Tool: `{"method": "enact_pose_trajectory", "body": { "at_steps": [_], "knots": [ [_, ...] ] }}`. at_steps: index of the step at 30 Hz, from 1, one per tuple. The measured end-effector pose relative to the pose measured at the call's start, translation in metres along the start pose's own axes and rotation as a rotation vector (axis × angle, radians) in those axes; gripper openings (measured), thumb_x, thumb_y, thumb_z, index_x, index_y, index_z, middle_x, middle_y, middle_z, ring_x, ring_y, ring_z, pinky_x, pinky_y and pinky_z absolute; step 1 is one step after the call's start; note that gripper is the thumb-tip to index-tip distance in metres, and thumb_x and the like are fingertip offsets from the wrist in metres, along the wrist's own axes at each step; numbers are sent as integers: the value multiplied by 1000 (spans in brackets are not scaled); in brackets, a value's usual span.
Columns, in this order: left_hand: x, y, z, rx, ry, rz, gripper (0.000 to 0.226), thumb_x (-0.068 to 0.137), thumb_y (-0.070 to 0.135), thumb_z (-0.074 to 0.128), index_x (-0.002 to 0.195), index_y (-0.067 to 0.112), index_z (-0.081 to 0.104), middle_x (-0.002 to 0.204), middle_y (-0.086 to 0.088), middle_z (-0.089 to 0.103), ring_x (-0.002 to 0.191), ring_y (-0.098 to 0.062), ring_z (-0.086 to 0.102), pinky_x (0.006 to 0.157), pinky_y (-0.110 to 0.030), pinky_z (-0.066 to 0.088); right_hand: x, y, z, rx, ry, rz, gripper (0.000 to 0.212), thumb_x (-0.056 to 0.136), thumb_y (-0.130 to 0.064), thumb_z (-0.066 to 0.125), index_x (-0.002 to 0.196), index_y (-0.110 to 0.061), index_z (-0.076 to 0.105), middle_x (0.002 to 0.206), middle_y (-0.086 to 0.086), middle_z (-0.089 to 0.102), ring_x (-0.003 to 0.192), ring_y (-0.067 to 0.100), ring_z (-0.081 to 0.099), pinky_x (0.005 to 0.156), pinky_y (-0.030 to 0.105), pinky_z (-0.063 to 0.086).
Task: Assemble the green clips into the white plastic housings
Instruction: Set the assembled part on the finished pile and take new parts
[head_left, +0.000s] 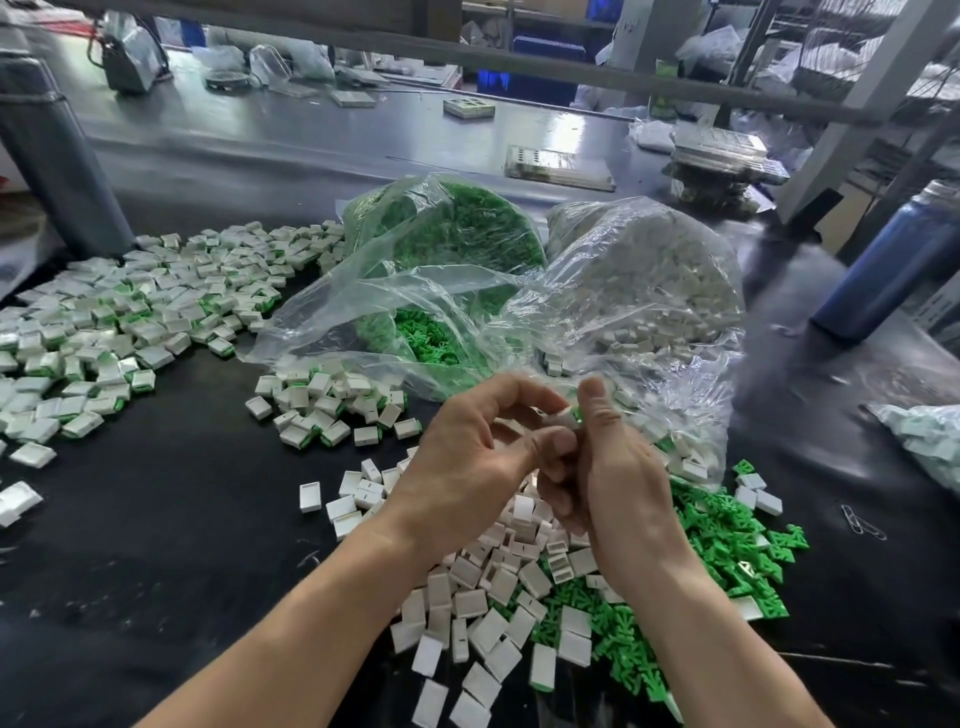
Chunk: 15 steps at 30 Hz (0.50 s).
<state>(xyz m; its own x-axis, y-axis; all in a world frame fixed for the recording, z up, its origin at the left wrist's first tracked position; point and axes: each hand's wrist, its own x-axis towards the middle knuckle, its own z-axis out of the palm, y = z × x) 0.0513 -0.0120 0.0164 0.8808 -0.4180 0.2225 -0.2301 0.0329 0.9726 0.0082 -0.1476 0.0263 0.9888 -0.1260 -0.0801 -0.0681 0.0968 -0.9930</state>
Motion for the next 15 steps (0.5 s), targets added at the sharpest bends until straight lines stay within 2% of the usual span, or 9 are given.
{"method": "enact_pose_trajectory", "body": {
  "at_steps": [3, 5, 8, 10, 15],
  "knots": [
    [0, 0, 1, -12, 2, -1, 10, 92, 12, 77, 100, 13, 71, 102, -5, 74, 84, -28, 73, 80, -51, 62, -3, -4, 3, -27, -11, -33, 63, 97, -69, 33, 60, -33, 71, 55, -2, 48, 45, 9, 42, 38, 20, 36],
    [0, 0, 1, 15, -8, 5, 8, 92, 12, 77, 98, 12, 72, 110, -2, 72, 89, -27, 73, 82, -48, 63, -3, -5, 4, -41, -22, -54, 60, 97, -69, 32, 68, -38, 75, 56, 0, 43, 44, 9, 40, 38, 19, 34],
    [0, 1, 0, 42, -21, 16, 6, 92, 12, 77, 94, 14, 73, 111, 2, 71, 90, -22, 72, 82, -37, 62, -2, -1, 3, -61, -53, -79, 58, 106, -61, 29, 80, -41, 77, 55, -3, 37, 45, 9, 36, 39, 19, 33],
    [0, 1, 1, 46, -24, 12, 7, 91, 13, 78, 93, 17, 73, 109, 3, 72, 91, -21, 73, 84, -39, 62, -1, 2, 3, -60, -45, -100, 57, 110, -56, 28, 84, -43, 78, 53, -9, 37, 45, 8, 34, 39, 20, 32],
    [-2, 1, 3, 54, -15, 5, 8, 91, 14, 78, 96, 19, 74, 104, 4, 75, 92, -20, 72, 86, -43, 62, 4, 9, 7, -51, 46, -132, 54, 103, -51, 29, 78, -42, 77, 49, -12, 43, 43, 7, 36, 39, 23, 32]
  ]
}}
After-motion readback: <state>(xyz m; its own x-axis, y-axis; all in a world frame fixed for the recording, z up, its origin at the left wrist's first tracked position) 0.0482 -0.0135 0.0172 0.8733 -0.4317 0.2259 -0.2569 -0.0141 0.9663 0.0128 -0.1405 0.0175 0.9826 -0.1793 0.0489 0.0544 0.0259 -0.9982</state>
